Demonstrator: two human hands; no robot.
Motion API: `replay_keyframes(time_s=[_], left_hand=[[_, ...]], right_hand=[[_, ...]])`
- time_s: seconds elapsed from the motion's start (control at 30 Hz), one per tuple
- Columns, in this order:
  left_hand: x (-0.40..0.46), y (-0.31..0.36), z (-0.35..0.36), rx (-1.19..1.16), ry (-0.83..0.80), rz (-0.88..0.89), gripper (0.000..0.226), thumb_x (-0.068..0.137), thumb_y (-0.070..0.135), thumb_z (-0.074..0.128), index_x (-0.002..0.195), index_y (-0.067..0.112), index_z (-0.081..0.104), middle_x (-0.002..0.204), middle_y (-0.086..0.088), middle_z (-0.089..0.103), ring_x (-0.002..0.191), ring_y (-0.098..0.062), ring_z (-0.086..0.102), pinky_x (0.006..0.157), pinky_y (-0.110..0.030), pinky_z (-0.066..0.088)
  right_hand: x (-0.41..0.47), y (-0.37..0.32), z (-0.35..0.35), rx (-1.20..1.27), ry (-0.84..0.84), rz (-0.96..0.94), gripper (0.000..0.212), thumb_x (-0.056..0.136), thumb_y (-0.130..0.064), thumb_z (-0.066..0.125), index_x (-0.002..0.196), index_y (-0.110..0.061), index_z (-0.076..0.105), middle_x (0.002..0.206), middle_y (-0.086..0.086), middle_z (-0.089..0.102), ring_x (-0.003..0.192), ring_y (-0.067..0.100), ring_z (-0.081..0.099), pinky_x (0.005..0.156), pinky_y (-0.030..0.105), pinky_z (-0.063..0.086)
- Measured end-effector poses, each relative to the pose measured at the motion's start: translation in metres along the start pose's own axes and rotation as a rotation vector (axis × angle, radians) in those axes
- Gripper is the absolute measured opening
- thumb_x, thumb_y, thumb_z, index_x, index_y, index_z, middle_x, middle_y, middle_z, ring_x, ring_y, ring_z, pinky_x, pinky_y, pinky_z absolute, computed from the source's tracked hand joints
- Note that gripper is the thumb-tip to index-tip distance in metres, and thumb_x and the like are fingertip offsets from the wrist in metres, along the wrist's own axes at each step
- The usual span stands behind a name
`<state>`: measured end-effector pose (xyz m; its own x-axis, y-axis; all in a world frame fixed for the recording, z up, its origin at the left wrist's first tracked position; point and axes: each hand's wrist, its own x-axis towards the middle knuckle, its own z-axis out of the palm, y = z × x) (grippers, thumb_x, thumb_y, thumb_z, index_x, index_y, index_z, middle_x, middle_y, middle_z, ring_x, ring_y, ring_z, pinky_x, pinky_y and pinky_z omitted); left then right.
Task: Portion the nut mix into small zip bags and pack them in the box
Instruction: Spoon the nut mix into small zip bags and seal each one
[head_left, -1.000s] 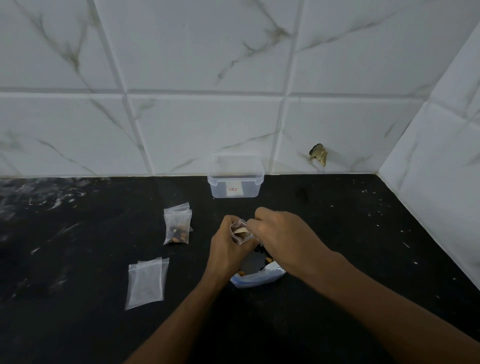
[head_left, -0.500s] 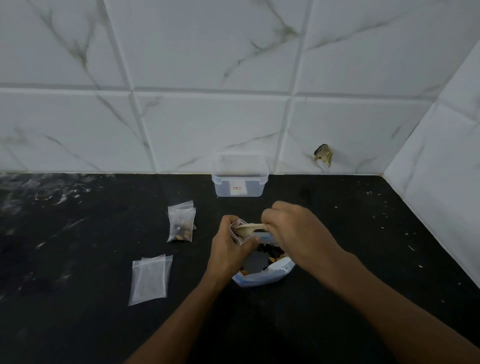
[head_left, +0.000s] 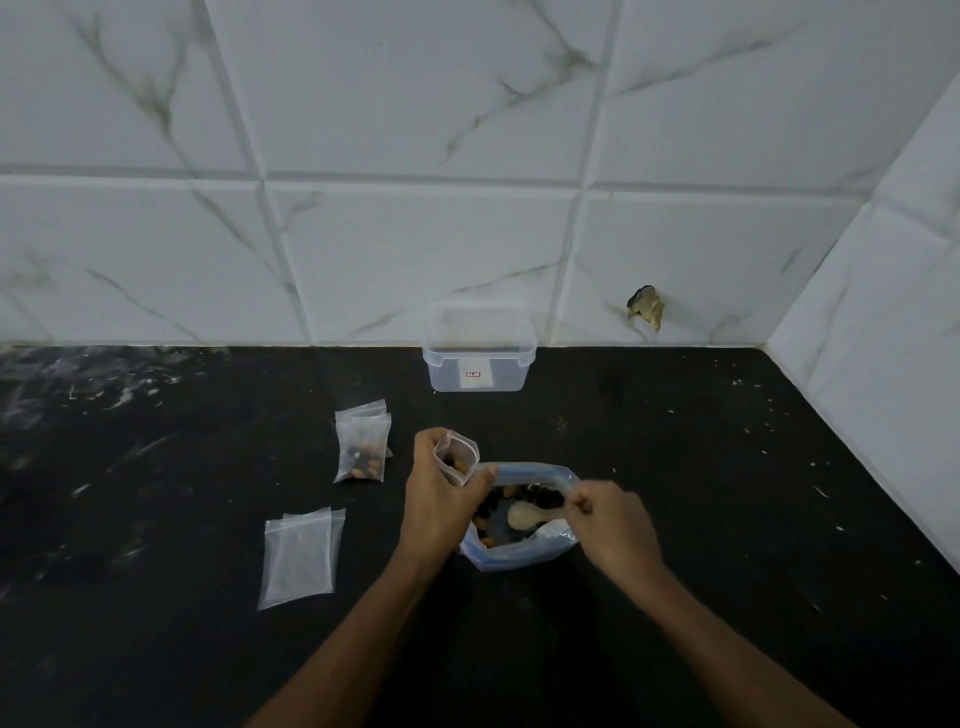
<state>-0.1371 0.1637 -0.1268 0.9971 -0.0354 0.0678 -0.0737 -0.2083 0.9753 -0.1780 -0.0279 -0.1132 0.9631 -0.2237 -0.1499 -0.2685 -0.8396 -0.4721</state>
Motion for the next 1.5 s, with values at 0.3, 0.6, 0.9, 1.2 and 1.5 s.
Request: replay_keyframes(time_s=[0.3, 0.6, 0.9, 1.2, 1.5], left_hand=[[-0.002, 0.005, 0.006, 0.014, 0.017, -0.006, 0.05, 0.081, 0.017, 0.078, 0.107, 0.032, 0.037, 0.096, 0.001, 0.058, 0.08, -0.002, 0.061, 0.068, -0.019, 0.053], [-0.006, 0.021, 0.013, 0.009, -0.018, 0.103, 0.059, 0.078, 0.026, 0.075, 0.109, 0.048, 0.031, 0.1, -0.004, 0.061, 0.088, -0.016, 0.065, 0.075, -0.031, 0.057], [-0.009, 0.039, -0.005, -0.182, -0.166, 0.001, 0.045, 0.087, 0.013, 0.07, 0.124, 0.025, 0.049, 0.111, -0.001, 0.065, 0.102, -0.012, 0.067, 0.083, -0.032, 0.059], [-0.002, 0.046, -0.018, -0.293, -0.093, -0.023, 0.013, 0.096, 0.012, 0.057, 0.093, 0.011, 0.069, 0.087, -0.009, 0.072, 0.084, -0.023, 0.068, 0.081, -0.039, 0.057], [0.001, 0.053, -0.017, -0.276, -0.065, 0.012, 0.014, 0.095, 0.009, 0.059, 0.086, 0.006, 0.068, 0.084, -0.021, 0.071, 0.077, -0.023, 0.068, 0.071, -0.035, 0.059]], right_hand=[[-0.015, 0.0, 0.02, -0.19, 0.186, -0.113, 0.019, 0.092, -0.036, 0.057, 0.108, -0.029, 0.062, 0.102, -0.01, 0.058, 0.094, 0.005, 0.051, 0.082, 0.023, 0.047], [-0.012, -0.069, -0.009, 0.355, -0.06, -0.219, 0.036, 0.087, -0.043, 0.065, 0.119, -0.028, 0.058, 0.11, -0.012, 0.061, 0.099, 0.001, 0.057, 0.084, 0.019, 0.048], [0.005, -0.066, -0.03, 0.429, 0.119, -0.391, 0.012, 0.093, -0.016, 0.06, 0.09, -0.017, 0.071, 0.08, -0.009, 0.068, 0.077, 0.0, 0.063, 0.067, 0.011, 0.048], [0.014, -0.06, -0.048, 0.491, 0.025, -0.459, 0.009, 0.09, -0.011, 0.065, 0.092, -0.018, 0.07, 0.082, -0.009, 0.069, 0.078, 0.001, 0.066, 0.07, 0.015, 0.053], [0.013, -0.06, -0.054, 0.478, 0.006, -0.438, 0.008, 0.089, -0.011, 0.065, 0.088, -0.017, 0.069, 0.079, -0.007, 0.067, 0.072, -0.003, 0.062, 0.066, 0.014, 0.049]])
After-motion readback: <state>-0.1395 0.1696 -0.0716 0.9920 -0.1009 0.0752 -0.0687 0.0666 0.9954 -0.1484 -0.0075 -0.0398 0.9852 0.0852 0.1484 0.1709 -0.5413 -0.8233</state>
